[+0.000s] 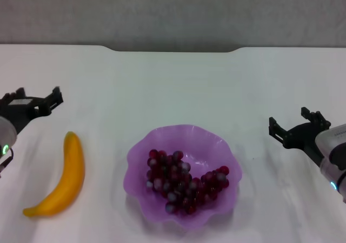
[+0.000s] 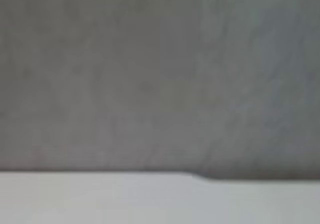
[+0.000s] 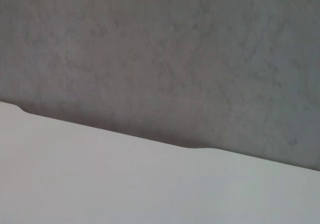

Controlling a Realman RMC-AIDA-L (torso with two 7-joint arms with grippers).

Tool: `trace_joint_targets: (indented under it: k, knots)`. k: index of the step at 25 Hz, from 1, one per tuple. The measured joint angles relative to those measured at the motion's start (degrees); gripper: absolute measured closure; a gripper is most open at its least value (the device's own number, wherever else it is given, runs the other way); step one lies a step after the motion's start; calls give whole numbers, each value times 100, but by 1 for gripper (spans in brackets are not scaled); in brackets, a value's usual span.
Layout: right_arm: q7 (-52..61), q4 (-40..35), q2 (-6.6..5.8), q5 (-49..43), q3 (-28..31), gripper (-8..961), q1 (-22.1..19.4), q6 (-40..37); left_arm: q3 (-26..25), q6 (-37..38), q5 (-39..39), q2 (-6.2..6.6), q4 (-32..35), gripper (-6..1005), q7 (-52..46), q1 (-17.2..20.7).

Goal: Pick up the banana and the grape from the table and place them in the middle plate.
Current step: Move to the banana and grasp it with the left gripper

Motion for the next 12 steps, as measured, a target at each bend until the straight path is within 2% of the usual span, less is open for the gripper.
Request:
trace_joint_targets:
  k: [1, 2, 8, 12]
  knots:
    - [0, -6, 0, -1, -1, 73, 1, 0, 76, 445, 73, 0, -283, 113, -7, 45]
    - [0, -16, 0, 2, 0, 73, 1, 1, 347, 1506, 135, 0, -883, 116, 89, 79]
    - [-2, -19, 0, -8, -39, 73, 12, 8, 842, 3771, -123, -8, -1901, 132, 648, -71]
    - [-2, -21, 0, -10, -55, 74, 14, 8, 893, 5227, -962, -4, -2477, 144, 1416, -348]
